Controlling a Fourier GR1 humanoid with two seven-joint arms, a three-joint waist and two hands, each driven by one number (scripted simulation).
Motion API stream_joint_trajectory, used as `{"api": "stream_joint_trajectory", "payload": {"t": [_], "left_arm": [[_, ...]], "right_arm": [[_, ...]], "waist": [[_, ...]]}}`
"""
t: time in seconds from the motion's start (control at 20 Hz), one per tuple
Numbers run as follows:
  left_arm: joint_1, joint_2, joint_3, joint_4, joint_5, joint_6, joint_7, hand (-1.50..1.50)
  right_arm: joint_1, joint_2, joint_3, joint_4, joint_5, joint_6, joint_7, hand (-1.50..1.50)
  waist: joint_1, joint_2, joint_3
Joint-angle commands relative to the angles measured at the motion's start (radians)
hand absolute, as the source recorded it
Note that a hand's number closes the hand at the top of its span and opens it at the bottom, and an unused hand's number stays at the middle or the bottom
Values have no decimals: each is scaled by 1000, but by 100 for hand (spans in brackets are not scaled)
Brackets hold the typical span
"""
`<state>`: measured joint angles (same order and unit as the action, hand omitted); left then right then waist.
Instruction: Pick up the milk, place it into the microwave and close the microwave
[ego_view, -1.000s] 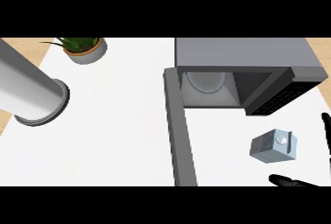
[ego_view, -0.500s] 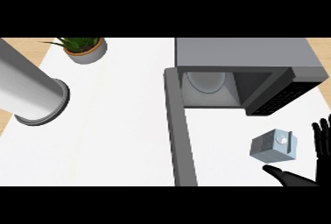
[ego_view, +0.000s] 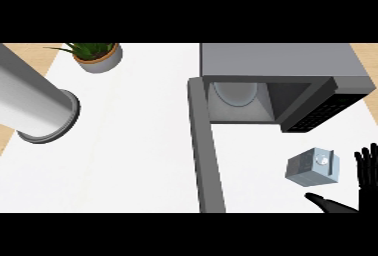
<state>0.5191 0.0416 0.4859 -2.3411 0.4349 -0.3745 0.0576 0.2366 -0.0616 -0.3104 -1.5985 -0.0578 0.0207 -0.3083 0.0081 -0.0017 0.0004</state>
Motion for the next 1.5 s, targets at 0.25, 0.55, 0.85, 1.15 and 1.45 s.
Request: {"api": "stream_joint_trajectory", "payload": {"t": [0.25,0.55,0.85,1.15,1.45], "left_arm": [[-44,-9,25,-80,78,7,90,-150],[17,-40,-27,-87,37,14,3,-150],[11,-40,-27,-103,47,18,43,-150],[-32,-25,55,-86,112,-8,95,-150],[16,-17,97,-97,161,-45,73,-150]], "right_arm": [[-35,-35,-27,247,5,70,-196,-150],[-43,-11,-16,314,45,21,-265,-150],[-215,-76,-65,598,49,4,-382,-150],[-315,-132,-95,888,52,56,-575,150],[-390,-133,-57,896,112,-34,-651,150]], "waist": [[-4,1,0],[-1,0,0],[2,1,0],[2,2,1],[6,0,0]]}}
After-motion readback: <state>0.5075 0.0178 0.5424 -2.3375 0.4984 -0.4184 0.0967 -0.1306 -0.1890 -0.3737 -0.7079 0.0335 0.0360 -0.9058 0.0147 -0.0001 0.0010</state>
